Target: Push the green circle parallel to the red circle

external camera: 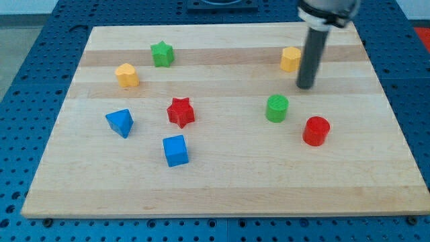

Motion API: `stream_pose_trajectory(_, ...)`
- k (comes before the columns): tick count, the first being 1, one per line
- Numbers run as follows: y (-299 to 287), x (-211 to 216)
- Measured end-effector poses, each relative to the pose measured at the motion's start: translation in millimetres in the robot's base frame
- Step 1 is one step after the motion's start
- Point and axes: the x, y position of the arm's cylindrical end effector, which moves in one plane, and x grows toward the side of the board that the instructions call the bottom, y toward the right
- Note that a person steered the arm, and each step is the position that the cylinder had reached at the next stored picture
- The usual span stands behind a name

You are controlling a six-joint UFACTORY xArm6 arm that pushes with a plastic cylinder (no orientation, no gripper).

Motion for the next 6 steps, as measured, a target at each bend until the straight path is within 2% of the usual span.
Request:
stream_pose_trajectory(1,8,46)
stream_pose_trajectory(2,-20,100)
stream_pose_trajectory(3,-92,108)
stream_pose_trajectory(4,-99,66)
stream_pose_trajectory(6,-38,57)
